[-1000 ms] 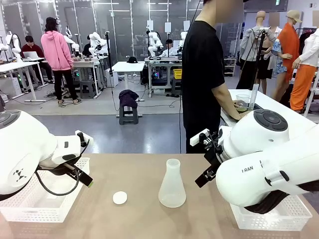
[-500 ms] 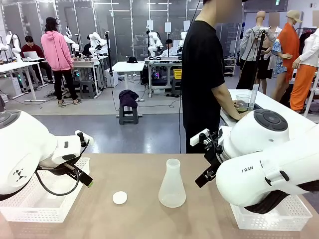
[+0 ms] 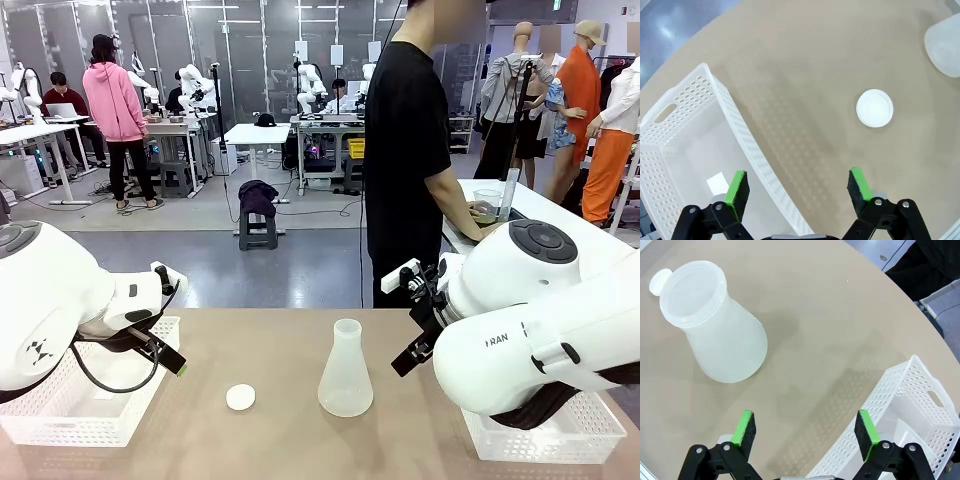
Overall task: Prepare the solutions needed for the experiment.
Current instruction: Pick up the Plastic Funnel and insert it into the Big flask.
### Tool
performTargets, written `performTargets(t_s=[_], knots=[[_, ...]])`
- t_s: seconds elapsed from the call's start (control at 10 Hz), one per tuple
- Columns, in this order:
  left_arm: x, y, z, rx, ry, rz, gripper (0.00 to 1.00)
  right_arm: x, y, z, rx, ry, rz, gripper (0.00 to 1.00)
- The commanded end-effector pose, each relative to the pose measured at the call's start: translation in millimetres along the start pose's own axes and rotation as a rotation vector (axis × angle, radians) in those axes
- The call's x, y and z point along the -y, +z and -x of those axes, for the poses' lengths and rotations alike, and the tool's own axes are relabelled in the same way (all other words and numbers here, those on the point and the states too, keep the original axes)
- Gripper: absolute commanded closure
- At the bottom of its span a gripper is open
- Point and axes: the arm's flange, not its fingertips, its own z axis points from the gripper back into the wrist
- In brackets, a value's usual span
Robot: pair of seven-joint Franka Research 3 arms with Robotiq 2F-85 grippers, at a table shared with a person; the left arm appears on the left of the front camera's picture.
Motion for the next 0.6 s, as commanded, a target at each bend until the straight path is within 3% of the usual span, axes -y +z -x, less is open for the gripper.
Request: performTargets(t_s=[0.0,0.5], knots=[[-0.1,0.0,0.0,0.0,0.0,0.0,0.0,0.1,0.0,0.0,0.0,-0.002,0.0,0.0],[-0.1,0.0,0.0,0.0,0.0,0.0,0.0,0.1,0.0,0.0,0.0,-0.002,0.0,0.0]])
